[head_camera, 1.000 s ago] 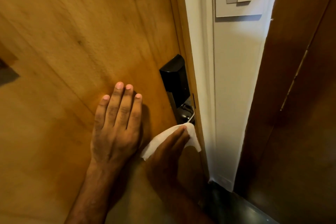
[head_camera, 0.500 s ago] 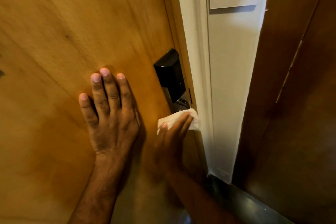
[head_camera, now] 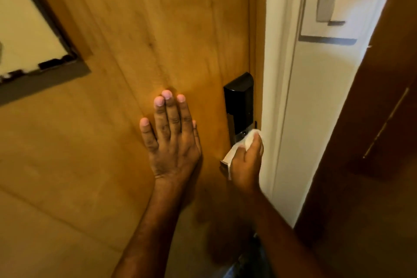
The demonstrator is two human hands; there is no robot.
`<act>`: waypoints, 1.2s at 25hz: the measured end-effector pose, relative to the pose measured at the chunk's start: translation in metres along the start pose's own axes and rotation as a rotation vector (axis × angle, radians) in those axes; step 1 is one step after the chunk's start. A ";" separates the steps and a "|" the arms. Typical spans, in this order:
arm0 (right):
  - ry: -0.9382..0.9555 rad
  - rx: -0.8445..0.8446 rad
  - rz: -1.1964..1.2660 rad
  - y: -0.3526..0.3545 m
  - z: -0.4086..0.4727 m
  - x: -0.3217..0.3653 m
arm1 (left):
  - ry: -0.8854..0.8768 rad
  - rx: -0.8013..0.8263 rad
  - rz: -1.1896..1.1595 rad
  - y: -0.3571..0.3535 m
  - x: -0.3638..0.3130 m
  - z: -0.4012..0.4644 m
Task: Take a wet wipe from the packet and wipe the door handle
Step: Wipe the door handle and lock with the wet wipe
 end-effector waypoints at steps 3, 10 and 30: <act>0.010 -0.143 -0.179 -0.037 -0.058 0.001 | 0.050 -0.015 -0.034 0.002 -0.007 -0.002; 0.137 -0.124 -0.149 0.004 0.004 0.015 | 0.251 -0.020 -0.111 0.009 0.021 -0.026; 0.128 0.053 -0.411 0.008 0.010 0.005 | 0.186 -0.028 0.056 0.007 0.040 -0.053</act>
Point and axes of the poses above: each hand's wrist, its own z-axis towards the middle knuckle, its own y-axis out of the back of the hand, x = y × z, the point moved 2 cm from there along z, towards the middle knuckle, and after that the axes turned 8 degrees about x, right-handed, at the moved point
